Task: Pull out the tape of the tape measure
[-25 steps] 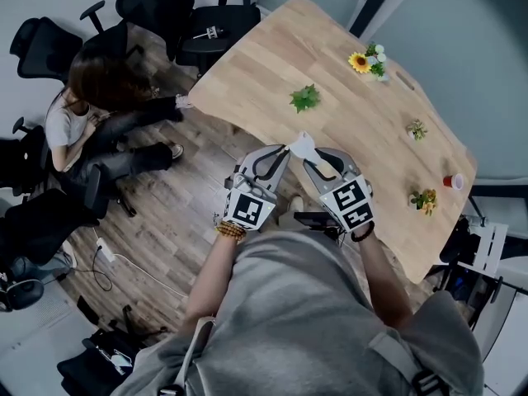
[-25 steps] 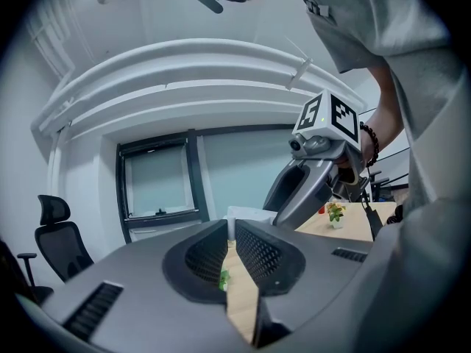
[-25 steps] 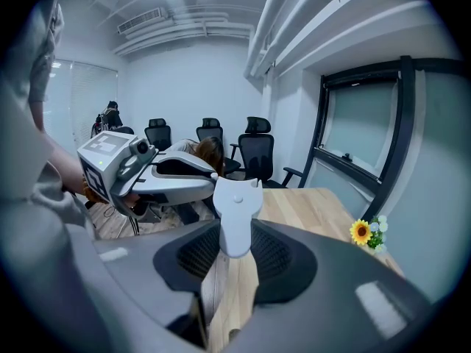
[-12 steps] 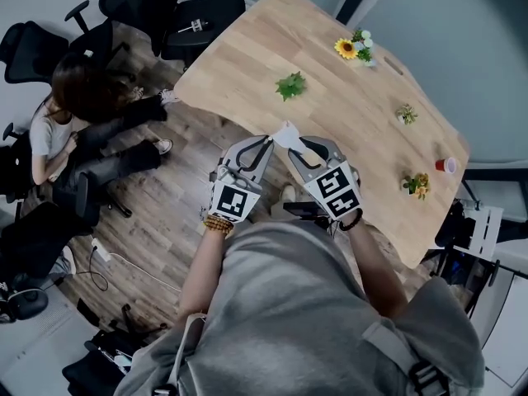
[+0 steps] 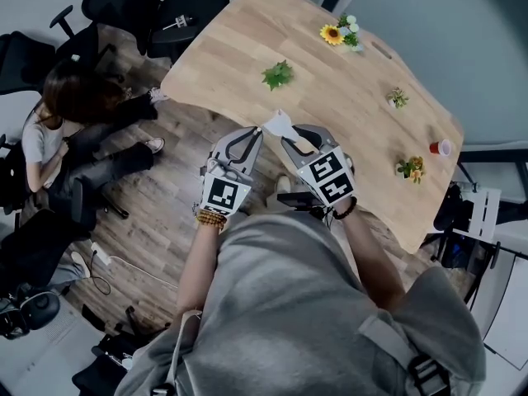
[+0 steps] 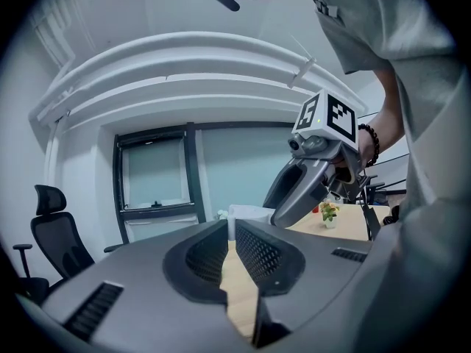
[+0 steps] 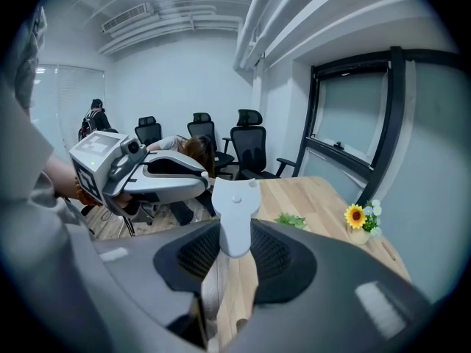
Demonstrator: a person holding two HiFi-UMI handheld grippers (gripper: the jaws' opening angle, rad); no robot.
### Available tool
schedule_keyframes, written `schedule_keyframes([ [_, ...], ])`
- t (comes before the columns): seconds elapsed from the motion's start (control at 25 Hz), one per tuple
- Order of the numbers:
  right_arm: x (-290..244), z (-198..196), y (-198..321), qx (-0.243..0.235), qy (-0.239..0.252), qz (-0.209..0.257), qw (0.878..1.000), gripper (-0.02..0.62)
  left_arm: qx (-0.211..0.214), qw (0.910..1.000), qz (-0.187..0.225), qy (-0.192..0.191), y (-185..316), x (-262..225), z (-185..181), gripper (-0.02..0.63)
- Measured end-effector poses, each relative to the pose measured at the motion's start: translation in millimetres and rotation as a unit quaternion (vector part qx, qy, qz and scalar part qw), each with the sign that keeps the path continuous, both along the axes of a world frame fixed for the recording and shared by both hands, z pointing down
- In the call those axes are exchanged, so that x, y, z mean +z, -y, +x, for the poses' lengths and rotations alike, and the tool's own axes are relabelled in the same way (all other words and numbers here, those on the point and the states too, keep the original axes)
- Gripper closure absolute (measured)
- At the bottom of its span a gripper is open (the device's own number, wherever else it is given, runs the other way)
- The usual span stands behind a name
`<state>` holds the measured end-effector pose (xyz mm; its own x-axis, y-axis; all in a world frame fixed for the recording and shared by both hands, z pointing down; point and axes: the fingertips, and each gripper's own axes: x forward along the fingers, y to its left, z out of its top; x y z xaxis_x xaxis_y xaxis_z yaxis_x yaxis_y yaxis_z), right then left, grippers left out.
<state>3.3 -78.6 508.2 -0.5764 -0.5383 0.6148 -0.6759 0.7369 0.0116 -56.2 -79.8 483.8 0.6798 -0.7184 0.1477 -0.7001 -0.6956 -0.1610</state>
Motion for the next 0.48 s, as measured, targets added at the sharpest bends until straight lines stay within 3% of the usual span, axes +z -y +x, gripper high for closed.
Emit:
schedule_keyframes([
  [0.48,13,12,4,0.031,0.000,-0.026,0.999,0.462,0.014,0.9996,-0.011,0.020,-4,9,1,0.568],
])
